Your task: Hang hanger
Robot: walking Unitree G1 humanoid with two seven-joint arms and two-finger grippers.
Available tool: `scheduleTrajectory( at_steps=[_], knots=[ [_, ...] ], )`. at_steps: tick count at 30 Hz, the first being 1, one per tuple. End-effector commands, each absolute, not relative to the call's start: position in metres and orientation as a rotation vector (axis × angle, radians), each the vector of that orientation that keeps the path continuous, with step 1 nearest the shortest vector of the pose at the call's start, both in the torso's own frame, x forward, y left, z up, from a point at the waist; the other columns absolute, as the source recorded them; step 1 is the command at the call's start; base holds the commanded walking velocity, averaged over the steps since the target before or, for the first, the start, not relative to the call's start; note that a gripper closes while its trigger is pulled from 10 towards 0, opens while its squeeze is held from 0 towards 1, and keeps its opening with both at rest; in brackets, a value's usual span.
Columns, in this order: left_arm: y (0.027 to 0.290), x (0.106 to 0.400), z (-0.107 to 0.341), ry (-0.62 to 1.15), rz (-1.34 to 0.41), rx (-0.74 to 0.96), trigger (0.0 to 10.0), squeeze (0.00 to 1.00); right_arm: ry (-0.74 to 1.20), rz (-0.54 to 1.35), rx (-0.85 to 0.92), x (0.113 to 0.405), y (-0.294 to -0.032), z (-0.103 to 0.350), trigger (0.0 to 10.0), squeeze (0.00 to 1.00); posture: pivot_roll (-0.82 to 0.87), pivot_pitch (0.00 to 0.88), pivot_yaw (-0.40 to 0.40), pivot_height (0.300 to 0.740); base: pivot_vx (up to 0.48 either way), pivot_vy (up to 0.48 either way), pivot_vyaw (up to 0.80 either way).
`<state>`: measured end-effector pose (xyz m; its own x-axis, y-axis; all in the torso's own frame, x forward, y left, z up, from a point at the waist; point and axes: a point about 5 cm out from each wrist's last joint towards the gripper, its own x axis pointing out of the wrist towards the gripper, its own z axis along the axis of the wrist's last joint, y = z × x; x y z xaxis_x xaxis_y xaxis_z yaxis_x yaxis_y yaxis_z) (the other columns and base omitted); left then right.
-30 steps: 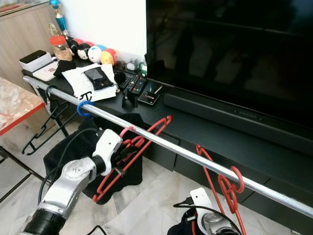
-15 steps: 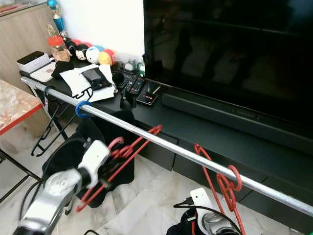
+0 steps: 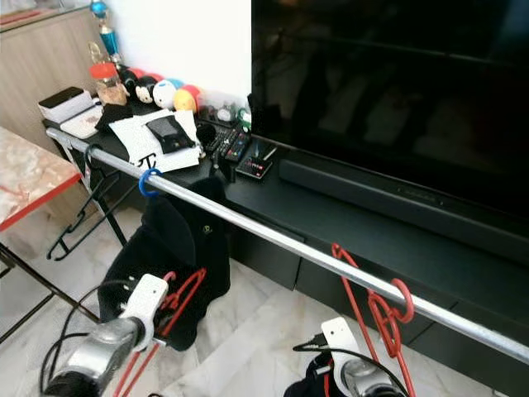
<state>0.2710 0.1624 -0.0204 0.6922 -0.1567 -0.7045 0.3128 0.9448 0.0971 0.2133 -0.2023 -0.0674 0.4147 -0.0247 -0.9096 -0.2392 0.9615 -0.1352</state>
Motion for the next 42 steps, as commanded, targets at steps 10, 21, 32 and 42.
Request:
scheduleTrajectory(
  at_steps=[10, 21, 32, 42],
  knots=[
    [0.168, 0.245, -0.051, 0.906, -0.103, 0.134, 10.0, 0.00, 1.127, 0.111, -0.238, 0.215, -0.204, -0.066, 10.0, 0.00, -0.03, 0.000, -0.010, 0.740, 0.000, 0.000, 0.00],
    [0.172, 0.225, -0.065, 1.003, -0.018, 0.039, 10.0, 0.00, 1.138, 0.107, -0.237, 0.211, -0.205, -0.068, 10.0, 0.00, -0.03, 0.000, -0.010, 0.740, 0.000, 0.000, 0.00],
    [0.167, 0.223, -0.066, 1.000, -0.063, 0.081, 10.0, 0.00, 1.133, 0.103, -0.229, 0.211, -0.202, -0.069, 10.0, 0.00, -0.03, 0.000, -0.001, 0.740, 0.000, 0.000, 0.00],
    [0.167, 0.221, -0.068, 0.999, -0.065, 0.080, 10.0, 0.00, 1.132, 0.101, -0.231, 0.210, -0.202, -0.069, 10.0, 0.00, -0.03, 0.000, -0.003, 0.740, -0.024, 0.000, 0.00]
  ],
)
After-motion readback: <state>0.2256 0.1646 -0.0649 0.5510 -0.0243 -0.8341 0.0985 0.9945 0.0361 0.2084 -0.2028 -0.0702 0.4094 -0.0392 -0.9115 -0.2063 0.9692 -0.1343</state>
